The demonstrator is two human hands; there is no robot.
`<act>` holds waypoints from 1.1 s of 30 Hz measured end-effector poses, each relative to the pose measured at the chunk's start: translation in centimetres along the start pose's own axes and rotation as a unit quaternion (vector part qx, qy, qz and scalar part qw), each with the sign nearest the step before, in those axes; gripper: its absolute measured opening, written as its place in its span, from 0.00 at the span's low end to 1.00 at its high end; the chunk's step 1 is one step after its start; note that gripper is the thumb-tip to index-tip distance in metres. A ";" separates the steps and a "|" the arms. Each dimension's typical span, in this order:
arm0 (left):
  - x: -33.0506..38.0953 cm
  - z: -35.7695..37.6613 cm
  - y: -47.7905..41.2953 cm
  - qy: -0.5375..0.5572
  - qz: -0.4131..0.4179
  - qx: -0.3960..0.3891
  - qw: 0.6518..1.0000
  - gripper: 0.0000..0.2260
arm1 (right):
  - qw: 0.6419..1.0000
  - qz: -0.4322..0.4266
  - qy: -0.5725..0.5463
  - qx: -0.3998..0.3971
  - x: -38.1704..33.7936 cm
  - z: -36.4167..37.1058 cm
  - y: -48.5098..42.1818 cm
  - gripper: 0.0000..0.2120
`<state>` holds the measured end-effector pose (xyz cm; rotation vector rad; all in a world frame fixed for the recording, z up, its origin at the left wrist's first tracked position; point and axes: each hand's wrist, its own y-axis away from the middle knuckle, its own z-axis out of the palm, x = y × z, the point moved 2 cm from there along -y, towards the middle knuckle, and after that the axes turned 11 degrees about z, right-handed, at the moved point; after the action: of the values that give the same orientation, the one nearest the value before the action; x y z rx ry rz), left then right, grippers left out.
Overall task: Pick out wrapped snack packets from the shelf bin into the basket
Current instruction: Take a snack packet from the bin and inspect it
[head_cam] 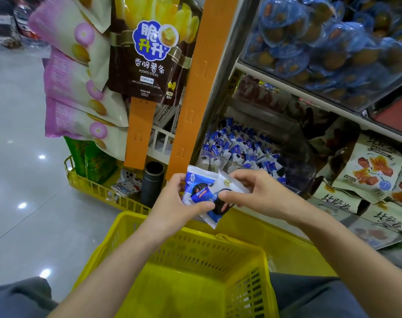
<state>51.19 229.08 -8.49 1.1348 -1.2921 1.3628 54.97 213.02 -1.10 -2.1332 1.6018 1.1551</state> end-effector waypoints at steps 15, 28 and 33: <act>-0.9 -0.1 -0.6 -0.022 0.006 0.038 0.999 0.15 | 0.994 0.071 0.035 -0.075 0.4 -0.5 0.4 0.06; -1.0 -0.9 -1.1 -0.008 0.007 0.102 0.995 0.08 | 0.967 0.174 0.086 0.167 2.0 -5.6 -9.4 0.23; -0.7 -1.2 -1.3 -0.005 0.010 0.113 0.993 0.09 | 0.967 0.194 0.127 0.103 2.2 -6.5 -9.7 0.21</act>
<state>52.57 230.28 -9.02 1.2850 -1.1791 1.5507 66.67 211.20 -0.87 -1.9469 2.2231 0.7819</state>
